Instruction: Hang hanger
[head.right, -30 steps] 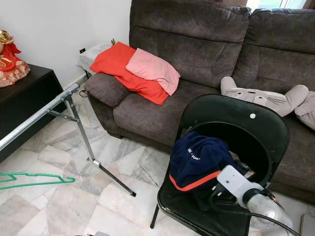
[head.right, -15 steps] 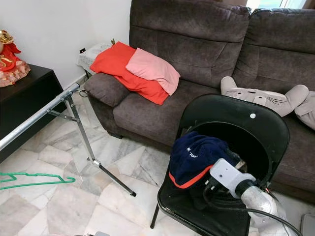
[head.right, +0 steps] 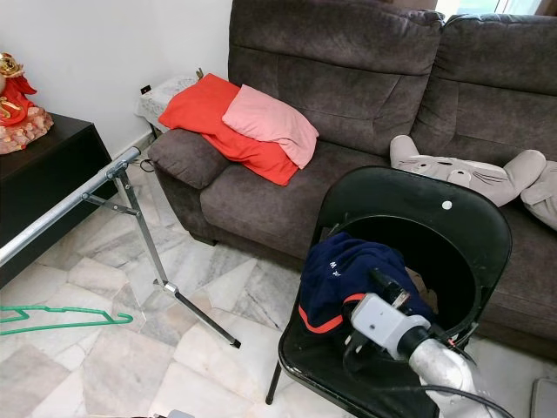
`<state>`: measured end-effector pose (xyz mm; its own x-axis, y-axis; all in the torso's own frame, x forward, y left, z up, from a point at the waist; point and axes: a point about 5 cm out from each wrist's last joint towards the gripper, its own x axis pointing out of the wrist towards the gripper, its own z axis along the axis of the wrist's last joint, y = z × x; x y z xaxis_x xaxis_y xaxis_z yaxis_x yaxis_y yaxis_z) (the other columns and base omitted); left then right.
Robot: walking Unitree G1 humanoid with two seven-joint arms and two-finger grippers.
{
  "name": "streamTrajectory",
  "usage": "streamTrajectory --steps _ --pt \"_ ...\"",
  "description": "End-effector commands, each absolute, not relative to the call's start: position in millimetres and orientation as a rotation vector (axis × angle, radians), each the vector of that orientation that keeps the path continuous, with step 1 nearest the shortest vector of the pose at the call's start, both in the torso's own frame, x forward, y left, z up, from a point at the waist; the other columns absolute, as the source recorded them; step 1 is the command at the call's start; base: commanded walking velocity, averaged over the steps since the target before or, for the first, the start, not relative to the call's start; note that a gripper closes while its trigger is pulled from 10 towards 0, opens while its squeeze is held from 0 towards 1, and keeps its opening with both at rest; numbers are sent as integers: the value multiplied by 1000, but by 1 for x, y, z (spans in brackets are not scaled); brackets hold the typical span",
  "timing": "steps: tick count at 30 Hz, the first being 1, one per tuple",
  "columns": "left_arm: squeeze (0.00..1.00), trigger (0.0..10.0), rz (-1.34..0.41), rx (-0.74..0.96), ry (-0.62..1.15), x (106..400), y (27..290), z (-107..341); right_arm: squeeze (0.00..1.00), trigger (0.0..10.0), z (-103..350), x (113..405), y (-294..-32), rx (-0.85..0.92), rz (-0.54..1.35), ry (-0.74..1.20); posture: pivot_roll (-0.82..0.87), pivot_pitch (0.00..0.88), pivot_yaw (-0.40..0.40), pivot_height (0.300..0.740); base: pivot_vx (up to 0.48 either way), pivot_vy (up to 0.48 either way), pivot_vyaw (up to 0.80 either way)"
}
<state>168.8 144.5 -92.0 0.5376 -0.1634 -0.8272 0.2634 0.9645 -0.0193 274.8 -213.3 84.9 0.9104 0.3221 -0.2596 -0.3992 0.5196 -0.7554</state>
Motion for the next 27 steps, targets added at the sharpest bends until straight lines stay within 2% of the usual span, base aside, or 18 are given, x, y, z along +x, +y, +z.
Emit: streamTrajectory --steps 1,9,10,18,20,21,27 --pt "0 10000 -266 114 1056 149 145 -101 0 10000 83 274 -215 -976 420 82 -17 107 32 740 0 0 0" --pt "0 10000 -266 112 1054 149 145 -101 0 10000 90 279 -214 -1125 355 -30 -14 104 32 740 0 0 0" --pt "0 10000 -266 111 1054 149 145 -101 0 10000 97 282 -214 -1156 315 -94 -13 104 33 740 0 0 0" --pt "0 10000 -263 111 1055 149 145 -101 0 10000 106 284 -208 -1185 296 -223 -11 103 32 740 0 0 0" --pt "0 10000 -261 109 1054 149 145 -101 0 10000 123 286 -208 -1234 179 -357 -9 105 32 740 0 0 0" --pt "0 10000 -261 109 1054 149 145 -101 0 10000 123 286 -208 -1234 179 -357 -9 105 32 740 0 0 0" --pt "0 10000 -263 109 1055 149 146 -101 0 10000 155 275 -215 -1291 -89 -515 -20 107 33 740 0 0 0"
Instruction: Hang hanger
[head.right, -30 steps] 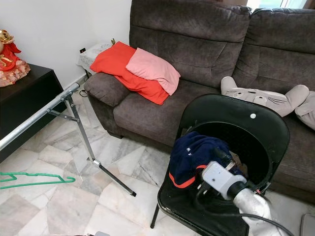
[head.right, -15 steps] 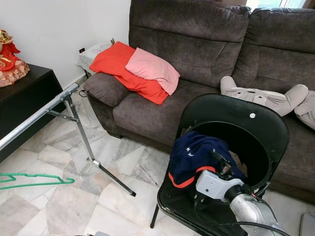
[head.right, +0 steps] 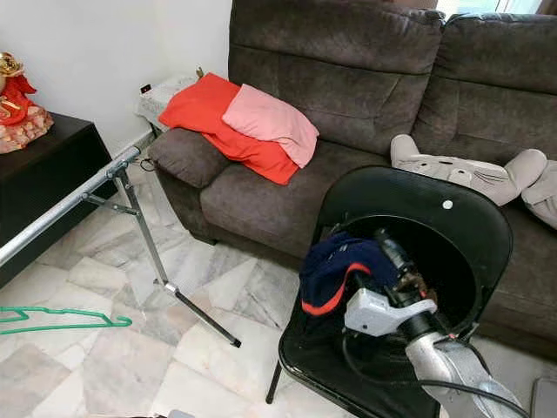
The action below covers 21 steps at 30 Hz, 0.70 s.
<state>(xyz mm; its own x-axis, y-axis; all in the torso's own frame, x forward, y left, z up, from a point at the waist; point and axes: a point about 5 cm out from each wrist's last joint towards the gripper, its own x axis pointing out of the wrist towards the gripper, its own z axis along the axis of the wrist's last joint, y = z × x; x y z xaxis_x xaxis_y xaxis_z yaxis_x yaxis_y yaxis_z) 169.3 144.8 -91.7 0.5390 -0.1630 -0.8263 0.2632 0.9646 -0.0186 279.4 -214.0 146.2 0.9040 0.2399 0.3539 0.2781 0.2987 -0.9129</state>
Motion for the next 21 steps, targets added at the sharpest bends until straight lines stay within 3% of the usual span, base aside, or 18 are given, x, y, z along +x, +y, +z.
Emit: streamTrajectory --steps 1,7,13,21 --pt "0 10000 -264 109 1055 149 146 -101 0 10000 156 273 -216 -1295 -106 -521 -20 107 33 740 0 0 0" --pt "0 10000 -268 110 1053 149 145 -101 0 10000 139 259 -219 -1274 -186 -434 -24 105 32 740 0 0 0" --pt "0 10000 -270 114 1052 150 146 -100 0 10000 100 250 -228 -1077 -192 -133 -27 104 33 740 0 0 0" --pt "0 10000 -272 116 1053 150 146 -100 0 10000 116 242 -214 -1151 -191 -301 -26 103 35 740 0 0 0"
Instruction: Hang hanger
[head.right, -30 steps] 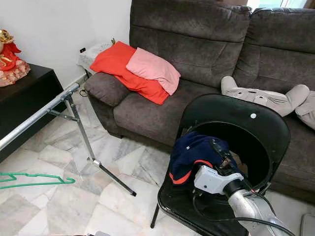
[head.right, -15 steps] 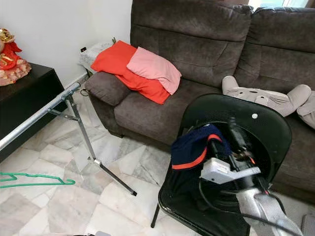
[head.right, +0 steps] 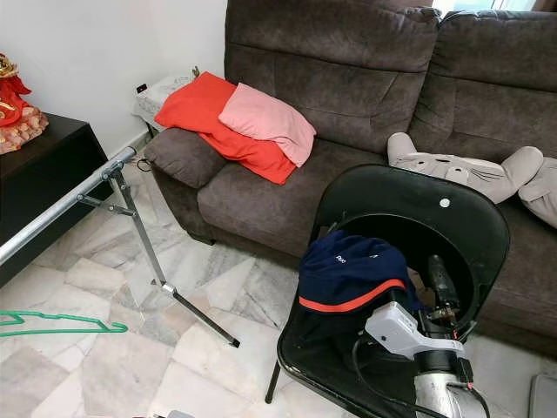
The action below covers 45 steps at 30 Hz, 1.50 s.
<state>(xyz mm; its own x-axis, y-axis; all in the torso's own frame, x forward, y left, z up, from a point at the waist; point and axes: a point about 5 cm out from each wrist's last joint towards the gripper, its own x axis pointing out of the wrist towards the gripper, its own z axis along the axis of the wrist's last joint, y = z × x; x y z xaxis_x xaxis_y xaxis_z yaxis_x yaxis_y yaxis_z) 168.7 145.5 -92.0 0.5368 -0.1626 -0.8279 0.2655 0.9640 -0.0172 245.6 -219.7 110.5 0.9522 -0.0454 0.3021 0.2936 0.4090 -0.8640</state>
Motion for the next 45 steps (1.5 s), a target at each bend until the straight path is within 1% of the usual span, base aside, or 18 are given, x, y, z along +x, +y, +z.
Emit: streamTrajectory --steps 1,5,10,12,17,20,22,24,27,28,30,36,39,43,45 --pt "0 10000 -274 117 1053 150 146 -100 0 10000 119 238 -207 -1162 -161 -353 -32 104 38 740 0 0 0" --pt "0 10000 -280 120 1053 150 146 -100 0 10000 130 234 -203 -1204 -176 -453 -32 105 39 740 0 0 0" --pt "0 10000 -279 119 1049 151 145 -100 0 10000 151 230 -204 -1238 -233 -544 -33 102 35 740 0 0 0" --pt "0 10000 -278 119 1048 151 145 -100 0 10000 164 223 -203 -1291 -257 -612 -32 107 36 740 0 0 0" --pt "0 10000 -278 122 1050 151 146 -100 0 10000 188 216 -207 -1330 -337 -680 -35 111 39 740 0 0 0" --pt "0 10000 -280 126 1054 151 147 -100 0 10000 197 219 -209 -1338 -369 -692 -41 112 41 740 0 0 0" --pt "0 10000 -281 126 1054 151 146 -100 0 10000 186 223 -213 -1316 -354 -622 -41 110 40 740 0 0 0" --pt "0 10000 -281 123 1052 151 146 -100 0 10000 160 230 -222 -1227 -320 -442 -30 108 37 740 0 0 0" --pt "0 10000 -281 122 1050 151 146 -100 0 10000 139 232 -222 -1132 -248 -307 -32 109 37 740 0 0 0" --pt "0 10000 -282 124 1050 151 146 -100 0 10000 124 232 -221 -1080 -190 -212 -32 109 37 740 0 0 0" --pt "0 10000 -283 126 1051 151 146 -100 0 10000 107 229 -221 -1018 -150 -114 -32 110 37 740 0 0 0" --pt "0 10000 -282 126 1053 150 146 -100 0 10000 99 226 -222 -1009 -147 -86 -29 110 37 740 0 0 0" --pt "0 10000 -282 126 1054 150 146 -100 0 10000 91 228 -218 -1012 -85 -57 -30 111 36 740 0 0 0" --pt "0 10000 -282 125 1054 150 146 -100 0 10000 88 231 -215 -1064 -32 -64 -31 111 35 740 0 0 0" --pt "0 10000 -283 124 1053 151 146 -100 0 10000 82 234 -216 -1071 -17 -14 -32 109 34 740 0 0 0"
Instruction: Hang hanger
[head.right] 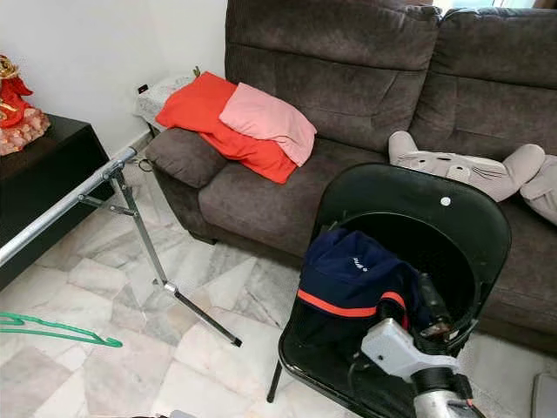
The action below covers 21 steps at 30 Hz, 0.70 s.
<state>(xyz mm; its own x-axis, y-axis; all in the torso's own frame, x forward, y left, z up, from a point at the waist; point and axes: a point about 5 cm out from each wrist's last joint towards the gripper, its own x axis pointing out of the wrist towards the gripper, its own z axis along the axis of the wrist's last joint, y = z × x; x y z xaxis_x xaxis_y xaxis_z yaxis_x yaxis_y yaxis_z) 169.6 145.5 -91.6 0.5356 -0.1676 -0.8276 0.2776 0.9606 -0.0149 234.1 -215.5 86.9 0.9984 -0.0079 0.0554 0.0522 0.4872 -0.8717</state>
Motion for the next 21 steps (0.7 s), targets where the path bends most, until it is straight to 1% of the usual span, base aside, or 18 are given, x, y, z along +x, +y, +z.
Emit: streamTrajectory --steps 1,14,15,16,17,21 --pt "0 10000 -283 124 1053 151 146 -100 0 10000 80 235 -217 -1064 -17 6 -30 110 34 740 0 0 0" --pt "0 10000 -281 124 1053 150 146 -100 0 10000 79 249 -219 -1069 -9 17 -26 112 33 740 0 0 0" --pt "0 10000 -280 124 1053 150 146 -100 0 824 75 251 -222 -1065 -4 60 -26 112 33 740 0 0 0" --pt "0 10000 -280 124 1053 150 146 -100 0 824 75 251 -222 -1065 -4 60 -26 112 33 740 0 0 0" --pt "0 10000 -280 122 1053 150 146 -100 0 0 68 252 -229 -1032 -27 137 -24 112 32 740 0 0 0" --pt "0 10000 -279 121 1053 150 146 -100 0 0 66 251 -232 -989 -53 173 -23 113 33 740 0 0 0"
